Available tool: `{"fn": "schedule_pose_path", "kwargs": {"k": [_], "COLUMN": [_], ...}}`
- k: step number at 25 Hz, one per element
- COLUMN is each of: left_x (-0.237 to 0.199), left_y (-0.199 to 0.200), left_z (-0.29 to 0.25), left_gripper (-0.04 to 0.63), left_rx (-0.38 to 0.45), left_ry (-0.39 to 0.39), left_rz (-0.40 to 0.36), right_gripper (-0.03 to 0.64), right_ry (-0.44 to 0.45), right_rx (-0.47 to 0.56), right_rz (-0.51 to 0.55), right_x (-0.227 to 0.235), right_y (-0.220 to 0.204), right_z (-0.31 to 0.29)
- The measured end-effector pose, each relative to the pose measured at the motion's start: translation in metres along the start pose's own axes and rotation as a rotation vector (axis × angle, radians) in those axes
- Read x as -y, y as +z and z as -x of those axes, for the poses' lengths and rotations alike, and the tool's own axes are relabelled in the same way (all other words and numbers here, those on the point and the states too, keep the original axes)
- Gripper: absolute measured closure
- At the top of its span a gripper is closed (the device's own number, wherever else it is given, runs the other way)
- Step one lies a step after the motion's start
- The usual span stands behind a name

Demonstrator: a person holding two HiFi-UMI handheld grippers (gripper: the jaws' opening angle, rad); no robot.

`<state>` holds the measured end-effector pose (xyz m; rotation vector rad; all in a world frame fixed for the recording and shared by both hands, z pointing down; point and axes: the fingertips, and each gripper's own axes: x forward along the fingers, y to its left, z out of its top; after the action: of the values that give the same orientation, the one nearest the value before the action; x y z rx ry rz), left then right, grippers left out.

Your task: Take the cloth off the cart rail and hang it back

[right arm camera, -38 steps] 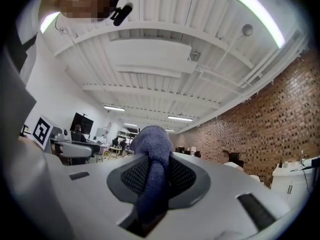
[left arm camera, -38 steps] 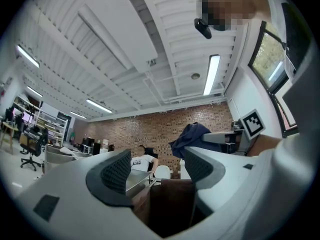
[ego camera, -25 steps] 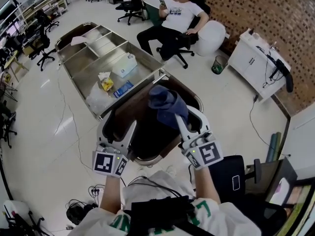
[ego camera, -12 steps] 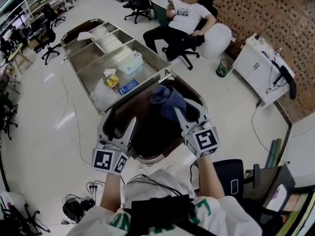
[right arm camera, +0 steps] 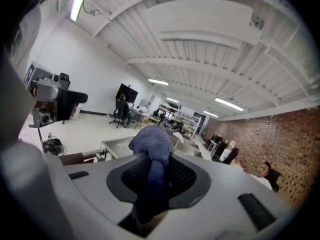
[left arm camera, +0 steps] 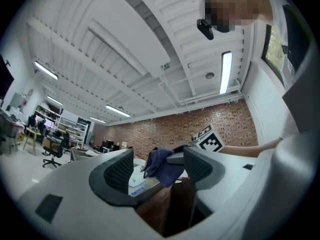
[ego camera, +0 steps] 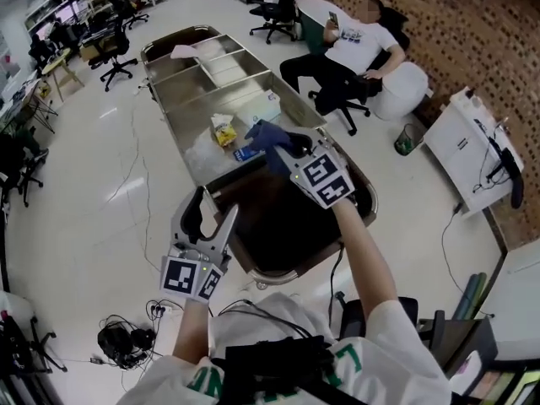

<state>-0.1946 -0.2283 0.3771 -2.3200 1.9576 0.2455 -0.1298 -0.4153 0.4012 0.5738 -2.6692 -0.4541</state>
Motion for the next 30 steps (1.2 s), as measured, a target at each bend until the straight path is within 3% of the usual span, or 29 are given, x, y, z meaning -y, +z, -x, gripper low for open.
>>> {"fn": "schedule_pose_path", "kwargs": {"k": [2, 4, 7, 8, 10, 20, 26, 30], "left_x": [-0.006, -0.012, -0.017, -0.018, -0.020, -0.014, -0.006, -0.001], "left_y": [0.002, 0.001, -0.003, -0.003, -0.002, -0.004, -0.001, 0.001], "left_z": [0.004, 0.008, 0.012, 0.013, 0.013, 0.002, -0.007, -0.015], "left_gripper": [0.291, 0.291, 0.291, 0.291, 0.291, 0.291, 0.291, 0.291], "left_rx": [0.002, 0.000, -0.006, -0.006, -0.004, -0.006, -0.007, -0.008], "left_ry": [0.017, 0.032, 0.047, 0.049, 0.051, 0.026, -0.002, 0.003], "left_rz": [-0.002, -0.001, 0.003, 0.005, 0.005, 0.008, -0.002, -0.060], "right_gripper": [0.502, 0.474, 0.333, 0.313, 0.190, 0.189, 0.190, 0.193], "right_ry": [0.067, 0.075, 0.048, 0.049, 0.050, 0.016, -0.045, -0.157], "right_rx": [-0.118, -0.223, -0.283, -0.276, -0.248, -0.083, 0.230, 0.389], "right_rz": [-0.011, -0.002, -0.008, -0.027, -0.055, -0.093, -0.264, -0.328], "right_x": [-0.009, -0.016, -0.021, -0.022, -0.021, -0.006, 0.005, 0.010], "right_y": [-0.026, -0.057, -0.083, -0.084, -0.077, -0.049, 0.010, 0.029], "right_z": [-0.029, -0.054, -0.080, -0.083, -0.085, -0.059, 0.010, 0.071]}}
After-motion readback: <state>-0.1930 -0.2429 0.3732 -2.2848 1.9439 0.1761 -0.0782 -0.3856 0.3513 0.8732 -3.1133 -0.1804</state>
